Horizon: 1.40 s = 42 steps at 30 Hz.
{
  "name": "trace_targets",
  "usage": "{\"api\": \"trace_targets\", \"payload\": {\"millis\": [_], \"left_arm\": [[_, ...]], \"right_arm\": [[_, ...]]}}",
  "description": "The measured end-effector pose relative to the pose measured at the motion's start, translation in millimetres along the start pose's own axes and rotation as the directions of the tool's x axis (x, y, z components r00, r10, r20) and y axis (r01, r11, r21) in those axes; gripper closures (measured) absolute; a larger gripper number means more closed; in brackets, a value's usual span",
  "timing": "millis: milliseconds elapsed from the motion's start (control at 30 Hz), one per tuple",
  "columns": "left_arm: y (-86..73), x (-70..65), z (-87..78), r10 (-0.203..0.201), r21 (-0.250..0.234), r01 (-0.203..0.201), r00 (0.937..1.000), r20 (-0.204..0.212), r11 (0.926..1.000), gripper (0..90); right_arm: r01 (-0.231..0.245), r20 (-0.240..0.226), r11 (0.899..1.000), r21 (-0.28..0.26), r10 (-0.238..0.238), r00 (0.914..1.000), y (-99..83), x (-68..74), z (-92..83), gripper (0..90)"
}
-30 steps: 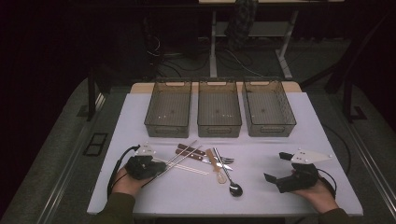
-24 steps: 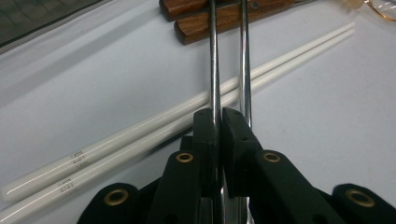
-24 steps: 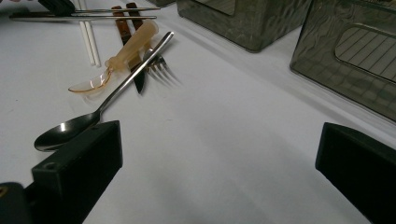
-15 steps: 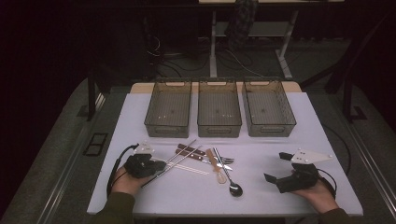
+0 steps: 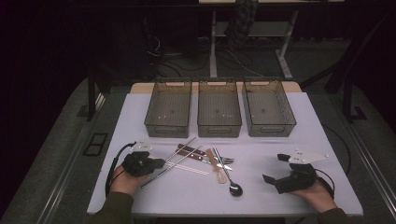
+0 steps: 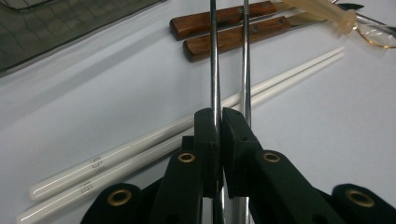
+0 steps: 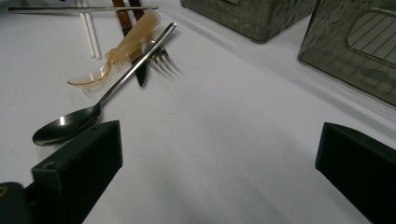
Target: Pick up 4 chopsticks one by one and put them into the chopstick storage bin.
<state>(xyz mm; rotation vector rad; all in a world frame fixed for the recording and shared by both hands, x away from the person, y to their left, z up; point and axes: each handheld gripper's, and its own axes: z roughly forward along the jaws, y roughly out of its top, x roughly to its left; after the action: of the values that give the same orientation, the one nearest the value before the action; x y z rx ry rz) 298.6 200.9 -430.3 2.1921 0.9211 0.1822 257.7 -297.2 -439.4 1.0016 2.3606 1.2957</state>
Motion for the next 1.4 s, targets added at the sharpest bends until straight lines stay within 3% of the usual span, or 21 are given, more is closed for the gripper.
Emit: {"api": "trace_targets", "payload": {"millis": [367,967,1400], "left_arm": [[7.3,-4.0,-5.8,0.018,-0.012,-0.018,0.9997,0.016,0.9998,84.5],[28.5,-5.6,-16.9,-0.013,-0.064,0.016,0.9988,0.047,0.9978,84.6],[50.7,-2.8,-22.4,-0.007,-0.111,0.013,0.9986,0.052,0.9938,84.6]], "right_arm": [[0.000,-0.009,1.000,0.000,0.000,1.0000,0.4,1.1,1.1,0.5],[-0.005,-0.005,1.000,-0.007,0.005,1.0000,0.4,0.4,-0.2,0.5],[-0.011,-0.001,1.000,-0.010,0.011,0.9999,0.3,-0.2,-0.5,0.5]]}}
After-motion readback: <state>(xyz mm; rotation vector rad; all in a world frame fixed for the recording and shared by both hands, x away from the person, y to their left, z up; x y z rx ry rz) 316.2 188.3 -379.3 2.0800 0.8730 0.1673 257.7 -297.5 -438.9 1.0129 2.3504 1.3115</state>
